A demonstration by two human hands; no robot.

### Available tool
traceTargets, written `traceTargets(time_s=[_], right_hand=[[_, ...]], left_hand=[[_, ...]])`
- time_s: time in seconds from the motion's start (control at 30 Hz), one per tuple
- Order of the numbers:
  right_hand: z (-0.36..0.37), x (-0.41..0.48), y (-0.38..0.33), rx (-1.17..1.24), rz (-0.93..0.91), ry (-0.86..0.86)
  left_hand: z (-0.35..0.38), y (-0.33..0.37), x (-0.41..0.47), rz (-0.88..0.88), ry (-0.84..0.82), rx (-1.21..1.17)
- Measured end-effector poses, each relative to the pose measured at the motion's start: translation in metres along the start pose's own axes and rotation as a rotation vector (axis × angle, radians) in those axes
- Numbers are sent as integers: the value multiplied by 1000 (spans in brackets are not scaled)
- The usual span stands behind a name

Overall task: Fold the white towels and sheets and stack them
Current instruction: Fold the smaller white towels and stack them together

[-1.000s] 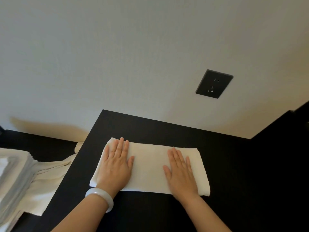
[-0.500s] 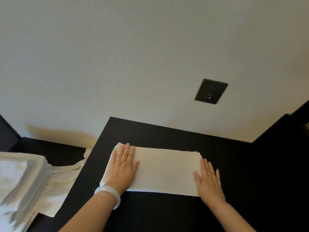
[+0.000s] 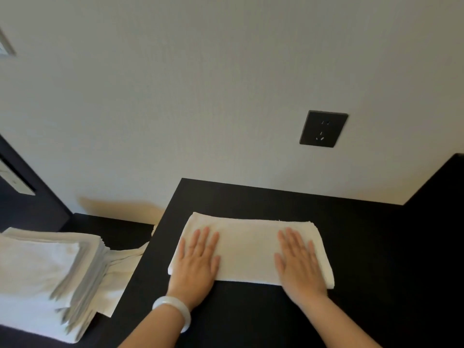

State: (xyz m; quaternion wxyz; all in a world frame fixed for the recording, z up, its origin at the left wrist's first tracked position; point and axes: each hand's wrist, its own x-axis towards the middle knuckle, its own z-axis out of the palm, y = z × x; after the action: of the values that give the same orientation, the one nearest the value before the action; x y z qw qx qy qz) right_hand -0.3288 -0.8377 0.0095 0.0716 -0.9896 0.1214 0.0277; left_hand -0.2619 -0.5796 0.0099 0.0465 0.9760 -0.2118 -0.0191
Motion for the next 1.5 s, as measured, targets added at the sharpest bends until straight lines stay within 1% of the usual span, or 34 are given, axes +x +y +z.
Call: traceTargets(time_s=[0.1,0.2,0.23,0.27,0.3,0.33,0.37,0.43,0.53,0.63,0.7,0.77,0.83,0.93,1.03,1.13,1.23,1.33,1.43,1.5], right_hand=[[-6,-11,27,-27,79,-39],[-17,-14,37,132,111,-87],[-22,-13,39,203,127,-70],[-27,-13,39,280,171,-15],[-31,-12,39,338,253,68],[-35,-12,40,367,361,152],[-39,-12,40,369,464,200],[-45,-10,40,377,592,175],[-47,-6,39,497,662,79],[-51,1,40,742,808,0],[-60,4,43,1042,938,-44],[-66,5,45,1318,985,-91],[-71,6,41,1427,933,-138],[-76,8,17,1478,773,-199],[-79,10,-25,1499,620,-256],[-81,9,-79,1519,485,-319],[-79,6,-137,1499,368,-410],[-73,1,-201,1458,253,-482],[-61,-3,-272,1437,191,-525],[-48,-8,-321,1440,168,-551]], left_hand=[[-3,-19,-4,-92,-20,-50],[-15,-25,0,-184,-95,-152],[-20,-26,4,-222,-100,-185],[-27,-26,9,-269,-94,-218],[-33,-27,15,-318,-90,-251],[-38,-26,21,-365,-91,-295],[-43,-27,27,-412,-102,-345],[-49,-29,35,-523,-144,-431],[-54,-33,43,-704,-206,-624],[-57,-28,44,-814,-187,-837],[-58,-28,40,-871,-155,-983],[-61,-29,32,-931,-155,-1123],[-67,-32,21,-950,-157,-1236],[-79,-44,0,-946,-106,-1345],[-92,-71,-31,-962,-28,-1434],[-105,-112,-68,-1005,98,-1490],[-116,-160,-109,-1033,228,-1479],[-122,-212,-152,-1069,322,-1481],[-124,-270,-193,-1093,415,-1501],[-123,-311,-218,-1099,440,-1497]])
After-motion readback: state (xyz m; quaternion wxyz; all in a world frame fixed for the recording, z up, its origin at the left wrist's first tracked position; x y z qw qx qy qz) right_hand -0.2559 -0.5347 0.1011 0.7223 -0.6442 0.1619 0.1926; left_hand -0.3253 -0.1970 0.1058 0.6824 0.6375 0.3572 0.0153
